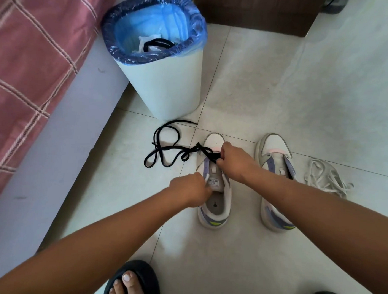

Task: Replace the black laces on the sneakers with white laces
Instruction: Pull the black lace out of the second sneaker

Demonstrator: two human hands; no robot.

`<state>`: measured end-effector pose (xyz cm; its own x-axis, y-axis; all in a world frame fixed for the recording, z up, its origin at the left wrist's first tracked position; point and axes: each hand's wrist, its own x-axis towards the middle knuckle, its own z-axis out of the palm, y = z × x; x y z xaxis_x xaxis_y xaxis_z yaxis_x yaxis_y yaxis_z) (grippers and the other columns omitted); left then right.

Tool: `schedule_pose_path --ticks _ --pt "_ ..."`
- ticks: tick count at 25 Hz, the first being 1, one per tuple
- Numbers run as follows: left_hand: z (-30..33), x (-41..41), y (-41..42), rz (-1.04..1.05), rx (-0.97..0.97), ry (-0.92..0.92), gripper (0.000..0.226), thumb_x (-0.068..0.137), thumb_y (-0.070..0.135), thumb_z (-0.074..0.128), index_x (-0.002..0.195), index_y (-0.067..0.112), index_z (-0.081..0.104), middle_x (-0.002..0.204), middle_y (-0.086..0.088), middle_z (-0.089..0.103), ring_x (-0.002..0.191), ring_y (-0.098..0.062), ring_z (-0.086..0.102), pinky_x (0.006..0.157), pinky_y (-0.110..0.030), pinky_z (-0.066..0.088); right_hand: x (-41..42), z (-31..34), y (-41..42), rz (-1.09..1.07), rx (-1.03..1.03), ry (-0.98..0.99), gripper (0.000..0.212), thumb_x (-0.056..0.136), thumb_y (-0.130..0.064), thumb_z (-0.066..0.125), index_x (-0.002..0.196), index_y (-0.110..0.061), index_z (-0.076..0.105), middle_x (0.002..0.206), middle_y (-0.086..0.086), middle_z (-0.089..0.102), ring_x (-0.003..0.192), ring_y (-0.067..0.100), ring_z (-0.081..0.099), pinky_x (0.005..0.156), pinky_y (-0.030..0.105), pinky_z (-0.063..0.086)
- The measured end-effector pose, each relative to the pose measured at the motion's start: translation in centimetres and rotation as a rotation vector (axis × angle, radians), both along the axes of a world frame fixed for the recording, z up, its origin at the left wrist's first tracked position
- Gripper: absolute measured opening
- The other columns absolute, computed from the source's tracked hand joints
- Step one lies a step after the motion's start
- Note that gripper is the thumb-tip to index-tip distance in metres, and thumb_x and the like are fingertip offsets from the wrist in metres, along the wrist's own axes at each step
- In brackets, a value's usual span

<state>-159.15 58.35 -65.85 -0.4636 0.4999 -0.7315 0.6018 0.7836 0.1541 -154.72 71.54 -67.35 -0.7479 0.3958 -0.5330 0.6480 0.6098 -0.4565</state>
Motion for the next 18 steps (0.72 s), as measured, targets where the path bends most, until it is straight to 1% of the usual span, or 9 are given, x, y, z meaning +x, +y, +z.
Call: schedule_pose_path --ticks 2,4,6,8,9,13,15,16,18 --pt "-0.5 0.6 -0.3 0.047 0.006 0.027 0.036 0.098 0.035 0.034 0.117 0.007 0.045 0.118 -0.010 0.058 0.103 -0.027 0.058 0.075 -0.030 0.036 -0.5 0.0 -0.2 0.104 0.107 -0.059 0.020 0.096 -0.011 0.041 0.113 -0.002 0.045 0.107 0.017 0.058 0.089 0.032 0.054 0.066 0.032 0.036" --pt "-0.8 0.7 -0.4 0.074 0.014 0.017 0.032 0.098 0.032 0.033 0.115 0.006 0.044 0.116 -0.011 0.058 0.102 -0.029 0.058 0.073 -0.030 0.035 -0.7 0.3 -0.1 0.216 0.202 -0.093 0.021 0.094 -0.005 0.042 0.115 -0.001 0.044 0.110 0.018 0.058 0.094 0.034 0.056 0.066 0.032 0.035" --pt "-0.9 0.4 -0.7 0.061 0.016 0.030 0.031 0.099 0.030 0.032 0.115 0.006 0.043 0.116 -0.012 0.058 0.102 -0.030 0.058 0.072 -0.030 0.034 -0.7 0.6 0.3 0.322 0.221 -0.105 0.024 0.091 0.001 0.044 0.115 0.000 0.042 0.101 0.015 0.058 0.087 0.032 0.054 0.065 0.032 0.034" --pt "-1.1 0.1 -1.0 0.039 0.022 0.058 0.031 0.099 0.030 0.032 0.115 0.007 0.043 0.117 -0.012 0.058 0.103 -0.030 0.058 0.072 -0.030 0.034 -0.6 0.7 0.8 0.396 0.194 -0.105 0.026 0.090 0.003 0.043 0.115 -0.002 0.040 0.082 0.008 0.049 0.078 0.028 0.047 0.064 0.033 0.034" --pt "-1.1 -0.2 -1.2 0.031 0.029 0.073 0.031 0.099 0.030 0.032 0.115 0.007 0.043 0.117 -0.012 0.059 0.102 -0.030 0.057 0.072 -0.030 0.034 -0.5 0.7 1.0 0.414 0.184 -0.100 0.025 0.091 0.002 0.041 0.115 -0.003 0.040 0.080 0.006 0.047 0.077 0.027 0.045 0.063 0.034 0.034" --pt "-1.2 -0.9 -1.4 0.015 0.038 0.172 0.028 0.099 0.029 0.033 0.113 0.008 0.045 0.112 -0.010 0.061 0.099 -0.030 0.059 0.067 -0.028 0.033 -0.3 0.7 0.2 0.356 0.239 -0.072 0.019 0.097 -0.016 0.041 0.114 -0.007 0.041 0.105 0.011 0.057 0.083 0.028 0.053 0.063 0.033 0.035" --pt "-1.5 -0.4 -1.4 -0.068 0.147 0.382 0.024 0.095 0.028 0.041 0.107 0.008 0.049 0.102 -0.008 0.063 0.089 -0.029 0.063 0.057 -0.027 0.031 -0.9 0.9 -0.6 0.333 0.300 -0.136 0.024 0.095 -0.013 0.045 0.117 -0.005 0.042 0.112 0.010 0.059 0.096 0.030 0.059 0.065 0.032 0.035" --pt "-1.7 0.0 -1.3 -0.105 0.231 0.511 0.025 0.090 0.030 0.049 0.100 0.008 0.055 0.091 -0.007 0.063 0.077 -0.027 0.064 0.051 -0.025 0.029 -1.4 1.0 -1.0 0.309 0.312 -0.175 0.026 0.093 -0.010 0.046 0.118 -0.004 0.044 0.114 0.009 0.059 0.101 0.029 0.060 0.067 0.031 0.037" --pt "-1.9 1.1 -1.0 -0.090 0.352 0.525 0.036 0.079 0.040 0.049 0.087 0.008 0.064 0.073 -0.006 0.059 0.057 -0.023 0.059 0.042 -0.023 0.031 -2.4 1.2 -1.7 0.254 0.310 -0.230 0.027 0.091 -0.006 0.048 0.118 -0.005 0.048 0.116 0.008 0.060 0.105 0.028 0.060 0.075 0.031 0.044"
